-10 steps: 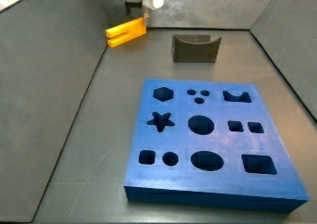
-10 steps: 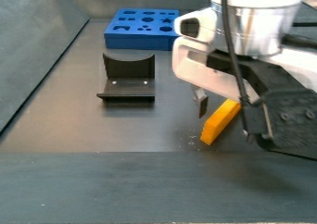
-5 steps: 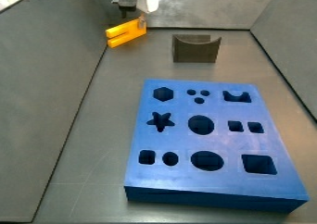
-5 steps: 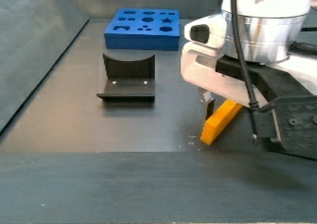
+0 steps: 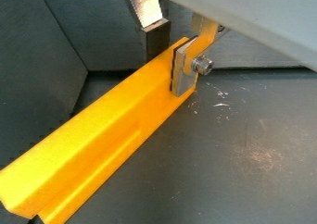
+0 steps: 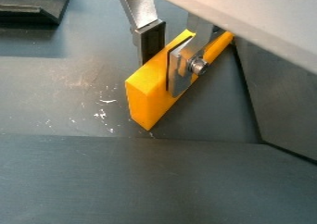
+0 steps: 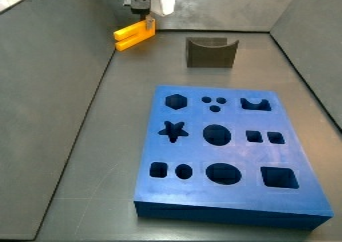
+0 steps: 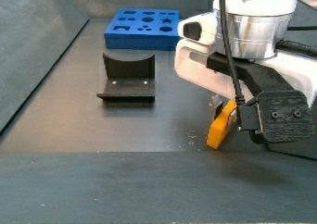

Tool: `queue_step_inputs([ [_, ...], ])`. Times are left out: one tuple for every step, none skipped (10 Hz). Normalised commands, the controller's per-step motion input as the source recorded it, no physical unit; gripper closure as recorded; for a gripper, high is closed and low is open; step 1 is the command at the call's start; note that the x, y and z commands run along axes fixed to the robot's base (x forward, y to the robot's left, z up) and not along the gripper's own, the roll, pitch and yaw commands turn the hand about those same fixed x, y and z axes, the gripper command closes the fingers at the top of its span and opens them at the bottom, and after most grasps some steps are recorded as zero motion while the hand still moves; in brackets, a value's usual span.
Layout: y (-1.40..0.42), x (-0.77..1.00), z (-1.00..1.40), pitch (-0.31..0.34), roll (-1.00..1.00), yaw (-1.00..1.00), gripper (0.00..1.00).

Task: Pick up the double-square object. Move up. Rotate the double-square object. Place the double-square object on the fixture. Regrasp the double-square object. Move to above the board. Insert the double-square object.
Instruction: Pick up the double-square object.

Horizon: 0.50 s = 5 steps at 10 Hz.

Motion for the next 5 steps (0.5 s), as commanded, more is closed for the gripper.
queue_step_inputs([
  [0.0,0.0,0.0,0.0,0.0,0.0,1.0],
  [0.0,0.0,0.0,0.0,0.0,0.0,1.0],
  [0.0,0.0,0.0,0.0,0.0,0.0,1.0],
  [0.0,0.0,0.0,0.0,0.0,0.0,1.0],
  [0.0,0.0,0.0,0.0,0.0,0.0,1.0],
])
